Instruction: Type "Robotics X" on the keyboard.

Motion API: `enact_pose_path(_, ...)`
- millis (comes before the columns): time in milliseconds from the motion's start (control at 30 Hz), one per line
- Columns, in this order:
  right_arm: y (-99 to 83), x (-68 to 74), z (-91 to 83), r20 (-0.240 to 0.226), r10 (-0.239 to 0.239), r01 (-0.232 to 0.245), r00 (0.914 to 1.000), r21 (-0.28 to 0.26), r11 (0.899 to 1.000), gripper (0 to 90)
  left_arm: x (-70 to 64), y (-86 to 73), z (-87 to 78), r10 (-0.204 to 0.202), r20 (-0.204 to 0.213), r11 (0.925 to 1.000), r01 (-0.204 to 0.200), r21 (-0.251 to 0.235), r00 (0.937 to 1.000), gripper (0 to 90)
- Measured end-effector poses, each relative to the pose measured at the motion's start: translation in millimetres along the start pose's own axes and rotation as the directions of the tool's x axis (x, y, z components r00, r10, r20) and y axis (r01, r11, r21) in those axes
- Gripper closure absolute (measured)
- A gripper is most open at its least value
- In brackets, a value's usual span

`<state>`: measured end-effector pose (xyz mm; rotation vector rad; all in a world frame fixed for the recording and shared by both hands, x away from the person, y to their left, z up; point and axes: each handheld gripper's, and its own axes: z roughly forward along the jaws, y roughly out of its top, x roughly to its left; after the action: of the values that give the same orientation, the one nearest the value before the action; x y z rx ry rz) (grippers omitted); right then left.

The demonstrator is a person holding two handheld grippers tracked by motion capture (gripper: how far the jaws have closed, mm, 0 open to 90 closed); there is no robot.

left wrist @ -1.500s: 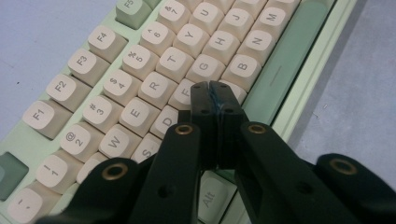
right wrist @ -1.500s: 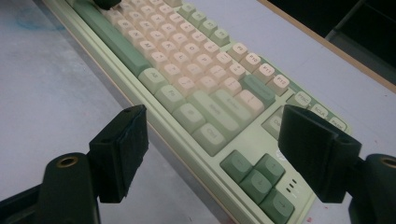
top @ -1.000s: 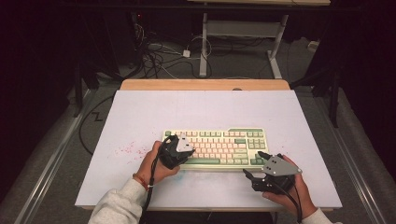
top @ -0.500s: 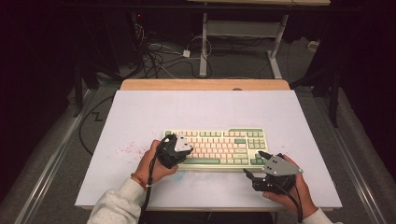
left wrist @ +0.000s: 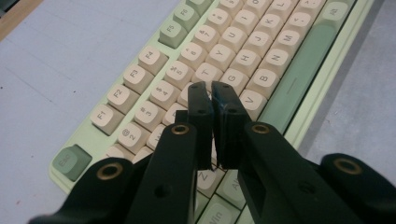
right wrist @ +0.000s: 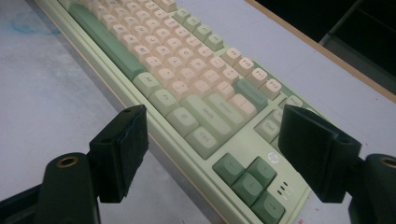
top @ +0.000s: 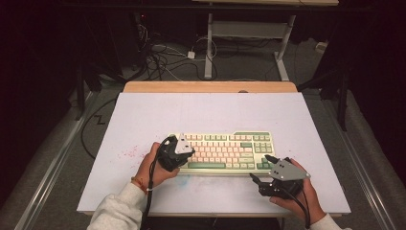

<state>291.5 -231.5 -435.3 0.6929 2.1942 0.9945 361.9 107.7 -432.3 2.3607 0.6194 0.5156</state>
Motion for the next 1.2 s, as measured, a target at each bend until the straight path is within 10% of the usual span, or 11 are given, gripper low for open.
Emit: enact_pose_path(1200, 0.4, 0.0, -0.6, 0.003, -0.003, 0.003, 1.0, 0.001, 1.0, 24.7, 13.1, -8.8, 4.9, -0.035, -0.001, 0.9987, 0.035, 0.036, 0.9994, 84.4)
